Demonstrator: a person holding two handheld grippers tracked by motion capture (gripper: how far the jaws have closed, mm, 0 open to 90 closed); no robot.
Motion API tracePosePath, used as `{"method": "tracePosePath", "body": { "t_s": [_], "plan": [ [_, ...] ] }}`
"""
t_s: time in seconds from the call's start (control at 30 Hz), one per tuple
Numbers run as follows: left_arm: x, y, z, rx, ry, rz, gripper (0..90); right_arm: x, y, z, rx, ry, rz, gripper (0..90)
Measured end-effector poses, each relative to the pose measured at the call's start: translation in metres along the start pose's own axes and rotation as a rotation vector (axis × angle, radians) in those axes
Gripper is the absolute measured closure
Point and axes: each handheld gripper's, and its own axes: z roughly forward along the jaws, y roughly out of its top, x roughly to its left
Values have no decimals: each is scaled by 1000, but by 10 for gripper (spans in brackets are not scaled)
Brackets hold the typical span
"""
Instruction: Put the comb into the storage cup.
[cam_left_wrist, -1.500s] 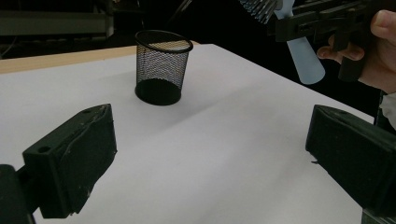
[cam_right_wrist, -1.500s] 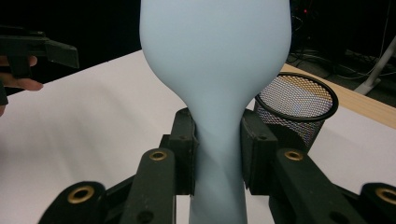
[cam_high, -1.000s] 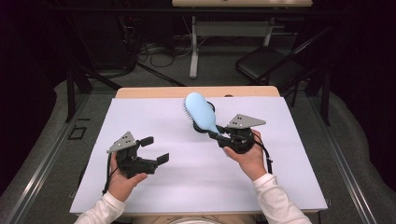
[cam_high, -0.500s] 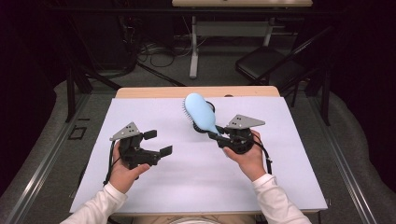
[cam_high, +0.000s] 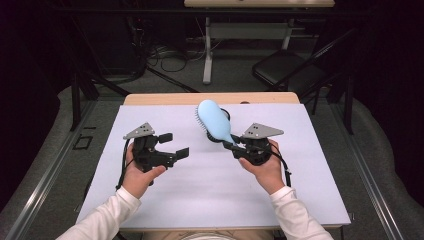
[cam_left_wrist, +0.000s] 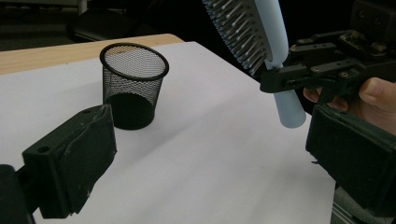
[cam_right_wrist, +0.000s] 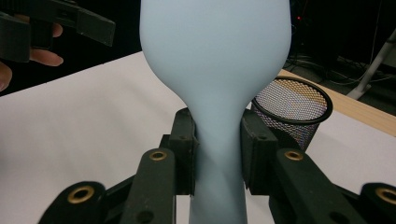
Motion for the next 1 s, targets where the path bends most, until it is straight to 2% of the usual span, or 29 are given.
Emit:
{"method": "tracePosePath", "body": {
  "t_s": [0.3,0.63,1.0],
  "plan": [
    [-1,17,10,3,-27,-51,17,0,-1,1,-1,-3,-1,697],
    [-5,29,19,30,-34,-54,17,1,-1,0,-6,-9,-5,697],
    [-5,42,21,17,-29,-74,15,2,-1,1,-8,-18,-12,697]
  ]
}}
